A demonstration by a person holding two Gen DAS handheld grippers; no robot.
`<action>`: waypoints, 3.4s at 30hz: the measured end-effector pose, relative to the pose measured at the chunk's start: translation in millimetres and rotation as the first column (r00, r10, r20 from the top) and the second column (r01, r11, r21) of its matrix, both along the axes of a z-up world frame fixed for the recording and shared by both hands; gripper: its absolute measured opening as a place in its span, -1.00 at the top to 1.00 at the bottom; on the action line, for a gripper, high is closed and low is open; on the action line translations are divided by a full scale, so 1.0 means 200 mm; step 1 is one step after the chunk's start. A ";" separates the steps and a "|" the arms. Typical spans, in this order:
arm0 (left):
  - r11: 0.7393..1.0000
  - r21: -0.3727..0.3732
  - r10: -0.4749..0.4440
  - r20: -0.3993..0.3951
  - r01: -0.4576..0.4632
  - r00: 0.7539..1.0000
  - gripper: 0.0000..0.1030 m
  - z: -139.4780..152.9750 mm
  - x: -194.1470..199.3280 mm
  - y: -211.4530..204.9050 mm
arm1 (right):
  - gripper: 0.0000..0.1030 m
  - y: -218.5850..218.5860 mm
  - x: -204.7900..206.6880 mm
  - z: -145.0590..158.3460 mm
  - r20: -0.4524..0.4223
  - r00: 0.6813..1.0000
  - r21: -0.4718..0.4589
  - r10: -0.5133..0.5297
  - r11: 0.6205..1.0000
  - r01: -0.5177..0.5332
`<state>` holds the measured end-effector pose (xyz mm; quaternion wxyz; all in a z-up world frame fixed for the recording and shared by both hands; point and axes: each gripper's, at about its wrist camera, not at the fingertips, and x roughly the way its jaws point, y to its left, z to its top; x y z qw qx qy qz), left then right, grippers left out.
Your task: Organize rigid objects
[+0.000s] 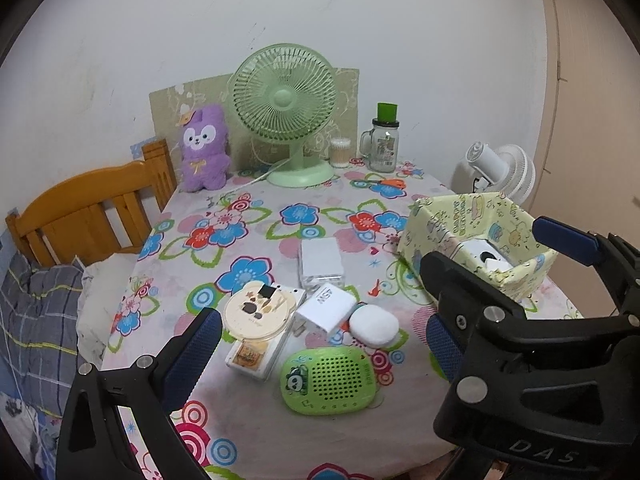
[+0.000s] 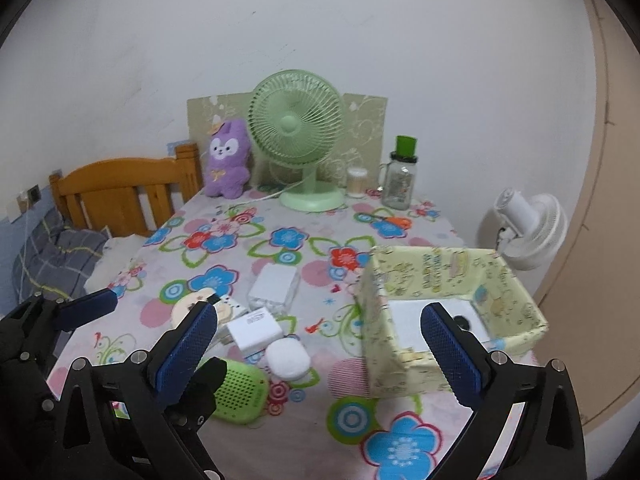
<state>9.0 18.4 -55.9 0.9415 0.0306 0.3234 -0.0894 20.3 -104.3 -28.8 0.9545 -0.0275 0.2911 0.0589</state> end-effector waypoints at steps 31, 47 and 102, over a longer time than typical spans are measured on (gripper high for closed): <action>0.999 -0.017 0.046 -0.119 -0.048 0.992 -1.00 -0.32 0.25 0.21 | -0.99 0.18 0.29 -0.34 -0.146 0.985 0.042 0.095 0.995 -0.090; 0.997 0.010 0.076 -0.163 -0.075 0.984 -0.99 -0.41 0.45 0.24 | -0.99 0.17 0.47 -0.43 -0.190 0.980 0.034 0.061 0.998 -0.056; 0.998 0.042 0.054 -0.195 -0.047 0.979 -0.49 -0.50 0.37 0.28 | -0.99 0.28 0.59 -0.63 -0.375 0.920 0.016 0.114 0.993 -0.117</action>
